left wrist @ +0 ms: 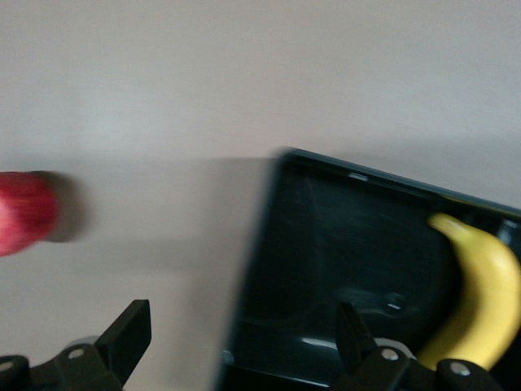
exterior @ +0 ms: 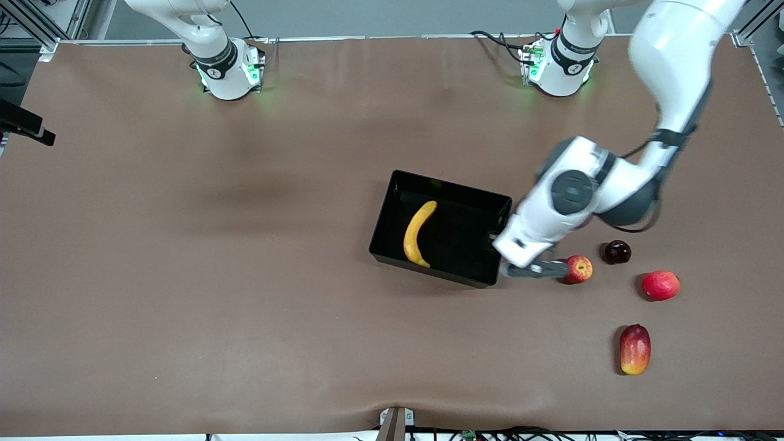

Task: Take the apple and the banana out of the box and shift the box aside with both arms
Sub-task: 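Reach the left gripper into the tray and grasp the yellow banana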

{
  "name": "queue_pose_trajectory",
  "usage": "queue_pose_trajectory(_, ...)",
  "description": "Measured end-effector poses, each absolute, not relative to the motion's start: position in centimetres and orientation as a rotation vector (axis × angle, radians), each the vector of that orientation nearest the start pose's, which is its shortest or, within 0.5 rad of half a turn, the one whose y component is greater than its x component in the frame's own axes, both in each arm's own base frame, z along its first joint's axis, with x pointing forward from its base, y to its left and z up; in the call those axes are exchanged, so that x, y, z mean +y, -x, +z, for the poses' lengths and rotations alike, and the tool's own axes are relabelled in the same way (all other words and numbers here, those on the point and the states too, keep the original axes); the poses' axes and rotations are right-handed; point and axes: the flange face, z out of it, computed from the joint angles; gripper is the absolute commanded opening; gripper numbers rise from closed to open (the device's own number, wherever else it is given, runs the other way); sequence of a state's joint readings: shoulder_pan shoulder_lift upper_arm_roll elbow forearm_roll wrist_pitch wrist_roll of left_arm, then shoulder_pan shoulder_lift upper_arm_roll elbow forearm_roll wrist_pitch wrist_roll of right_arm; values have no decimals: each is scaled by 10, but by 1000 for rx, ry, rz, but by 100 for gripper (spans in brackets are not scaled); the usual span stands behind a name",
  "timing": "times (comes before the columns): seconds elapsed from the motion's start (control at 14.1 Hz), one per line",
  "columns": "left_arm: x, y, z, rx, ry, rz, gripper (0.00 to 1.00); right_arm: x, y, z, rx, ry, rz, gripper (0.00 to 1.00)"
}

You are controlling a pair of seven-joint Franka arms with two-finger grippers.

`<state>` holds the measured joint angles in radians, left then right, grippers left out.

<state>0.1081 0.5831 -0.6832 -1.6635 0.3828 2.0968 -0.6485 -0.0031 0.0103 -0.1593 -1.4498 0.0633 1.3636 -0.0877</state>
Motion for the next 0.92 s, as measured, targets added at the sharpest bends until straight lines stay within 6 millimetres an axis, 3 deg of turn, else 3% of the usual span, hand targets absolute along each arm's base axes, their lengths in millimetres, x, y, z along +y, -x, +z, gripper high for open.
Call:
queue_pose_trajectory(0.28, -389, -556, 301, 204, 3169, 79, 100, -79, -535, 648, 101, 3063, 167, 100)
queue_pose_trajectory(0.43, -418, -539, 283, 258, 3175, 66, 100, -79, -546, 625, 103, 3058, 244, 100)
queue_pose_trajectory(0.64, -434, -530, 252, 299, 3190, 71, 100, -78, -558, 597, 105, 3048, 340, 100)
queue_pose_trajectory(0.92, -445, -524, 206, 244, 3212, 62, 100, -77, -557, 595, 101, 3042, 375, 100)
